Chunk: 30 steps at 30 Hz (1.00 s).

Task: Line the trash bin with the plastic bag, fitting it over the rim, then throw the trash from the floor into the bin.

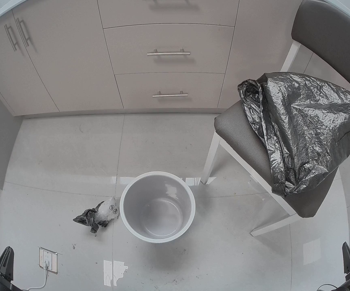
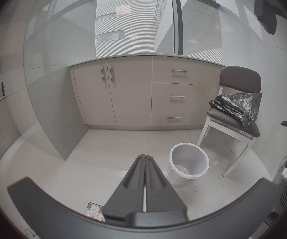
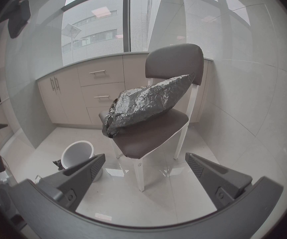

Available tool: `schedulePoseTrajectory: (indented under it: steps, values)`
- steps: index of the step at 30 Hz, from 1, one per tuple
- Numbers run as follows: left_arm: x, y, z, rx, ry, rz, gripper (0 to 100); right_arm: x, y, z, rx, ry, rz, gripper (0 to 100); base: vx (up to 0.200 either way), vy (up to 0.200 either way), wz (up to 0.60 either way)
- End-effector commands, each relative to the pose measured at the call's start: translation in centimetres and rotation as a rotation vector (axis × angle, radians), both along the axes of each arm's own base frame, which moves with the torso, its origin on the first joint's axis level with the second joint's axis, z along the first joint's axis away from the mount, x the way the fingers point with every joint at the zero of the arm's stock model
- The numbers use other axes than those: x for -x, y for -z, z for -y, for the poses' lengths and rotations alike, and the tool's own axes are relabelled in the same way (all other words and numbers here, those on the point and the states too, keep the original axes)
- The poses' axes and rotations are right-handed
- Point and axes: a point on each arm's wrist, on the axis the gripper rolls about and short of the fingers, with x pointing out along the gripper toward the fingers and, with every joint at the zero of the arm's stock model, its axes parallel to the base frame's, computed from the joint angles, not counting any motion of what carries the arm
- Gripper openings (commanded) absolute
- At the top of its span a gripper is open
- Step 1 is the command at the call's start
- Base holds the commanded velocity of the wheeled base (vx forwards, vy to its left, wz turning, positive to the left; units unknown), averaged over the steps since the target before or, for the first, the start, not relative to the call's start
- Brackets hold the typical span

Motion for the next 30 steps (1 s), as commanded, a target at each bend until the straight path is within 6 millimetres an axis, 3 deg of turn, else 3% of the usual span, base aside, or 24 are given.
schedulePoseTrajectory:
  steps: [1,3,6,7,10,11,12,14,15,17,19,25,30]
  values:
    - [0.0,0.5,0.0,0.007,0.001,-0.002,0,1.7,-12.6,0.2,-0.221,-0.053,0.293,100,0.000,0.000,0.00]
    - [0.0,0.5,0.0,0.008,-0.002,-0.001,0,1.9,-15.0,0.2,-0.156,-0.056,0.316,100,0.000,0.000,0.00]
    - [0.7,-2.4,0.0,0.078,0.014,0.105,0,0.0,-15.4,0.1,0.001,-0.052,0.235,100,0.000,0.000,0.00]
    - [2.1,-7.5,-0.1,0.223,0.056,0.206,0,-1.5,-15.5,0.0,0.001,-0.075,0.179,100,0.000,0.000,0.00]
    - [2.6,-12.2,-0.4,0.292,0.110,0.148,0,-4.7,-16.4,-0.3,-0.025,-0.145,0.091,100,0.000,0.000,0.00]
    - [2.6,-12.4,-0.4,0.292,0.112,0.143,0,-5.0,-16.6,-0.4,-0.026,-0.153,0.088,100,0.000,0.000,0.00]
    - [2.1,-12.5,-0.4,0.282,0.127,0.110,0,-6.5,-16.9,-0.6,-0.024,-0.192,0.068,100,0.000,0.000,0.00]
    - [2.1,-12.5,-0.4,0.282,0.127,0.110,0,-6.5,-16.9,-0.6,-0.024,-0.192,0.068,100,0.000,0.000,0.00]
    - [0.5,-12.9,-0.1,0.253,0.149,0.041,0,-9.4,-17.3,-1.9,-0.031,-0.273,0.025,100,0.000,0.000,0.00]
    - [-0.2,-13.2,-0.1,0.255,0.143,0.019,0,-11.1,-17.1,-2.8,-0.044,-0.272,-0.014,100,0.000,0.000,0.00]
    - [-1.0,-13.5,0.0,0.252,0.147,-0.002,0,-12.8,-16.8,-4.6,-0.070,-0.293,-0.050,100,0.000,0.000,0.00]
    - [-5.9,-15.1,0.6,0.244,0.160,-0.140,0,-16.0,-14.0,-13.7,-0.041,-0.339,-0.135,100,0.000,0.000,0.00]
    - [-8.5,-15.5,1.7,0.243,0.273,-0.171,0,-18.3,-12.1,-17.3,-0.041,-0.322,-0.113,100,0.000,0.000,0.00]
